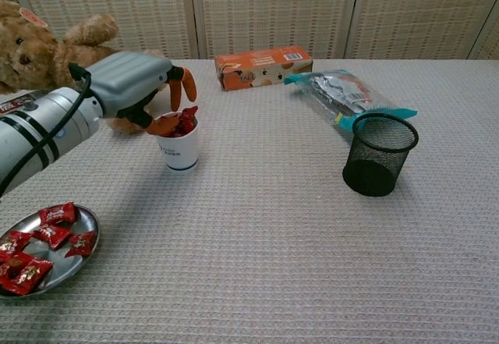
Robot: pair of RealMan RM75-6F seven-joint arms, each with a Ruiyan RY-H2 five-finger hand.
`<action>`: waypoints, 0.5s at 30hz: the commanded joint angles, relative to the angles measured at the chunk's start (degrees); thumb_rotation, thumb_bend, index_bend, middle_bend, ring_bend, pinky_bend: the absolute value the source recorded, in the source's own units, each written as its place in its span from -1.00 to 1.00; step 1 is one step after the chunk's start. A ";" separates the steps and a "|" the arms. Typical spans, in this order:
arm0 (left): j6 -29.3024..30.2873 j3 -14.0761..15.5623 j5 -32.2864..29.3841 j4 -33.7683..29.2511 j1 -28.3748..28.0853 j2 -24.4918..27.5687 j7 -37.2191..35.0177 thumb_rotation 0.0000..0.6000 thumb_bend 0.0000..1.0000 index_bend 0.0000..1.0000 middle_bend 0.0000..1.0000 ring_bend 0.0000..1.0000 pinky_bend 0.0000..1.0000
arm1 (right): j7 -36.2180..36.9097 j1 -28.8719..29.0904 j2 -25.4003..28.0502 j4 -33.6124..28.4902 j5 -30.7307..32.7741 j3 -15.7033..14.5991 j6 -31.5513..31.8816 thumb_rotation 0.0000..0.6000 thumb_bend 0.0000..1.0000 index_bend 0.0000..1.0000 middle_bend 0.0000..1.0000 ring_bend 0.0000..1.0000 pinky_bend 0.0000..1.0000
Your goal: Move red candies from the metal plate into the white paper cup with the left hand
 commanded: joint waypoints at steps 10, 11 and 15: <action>7.98 5.40 8.04 -12.02 6.72 10.54 -4.63 1.00 -0.19 -0.53 -0.41 0.53 1.00 | -0.80 -0.33 -0.41 0.11 -0.77 0.00 1.08 1.00 -0.91 -1.00 -1.00 -1.00 -1.00; 8.81 7.04 10.12 -13.26 7.97 12.82 -7.60 1.00 -0.20 -0.56 -0.46 0.41 0.94 | -0.62 -0.45 -0.51 0.29 -0.90 0.08 1.49 1.00 -0.91 -1.00 -1.00 -1.00 -1.00; 12.88 14.45 14.74 -18.60 15.06 24.03 -19.57 1.00 -0.20 -0.78 -0.81 -0.56 -0.05 | -0.60 -1.30 -0.90 0.82 -1.44 0.27 3.60 1.00 -0.91 -1.00 -1.00 -1.00 -1.00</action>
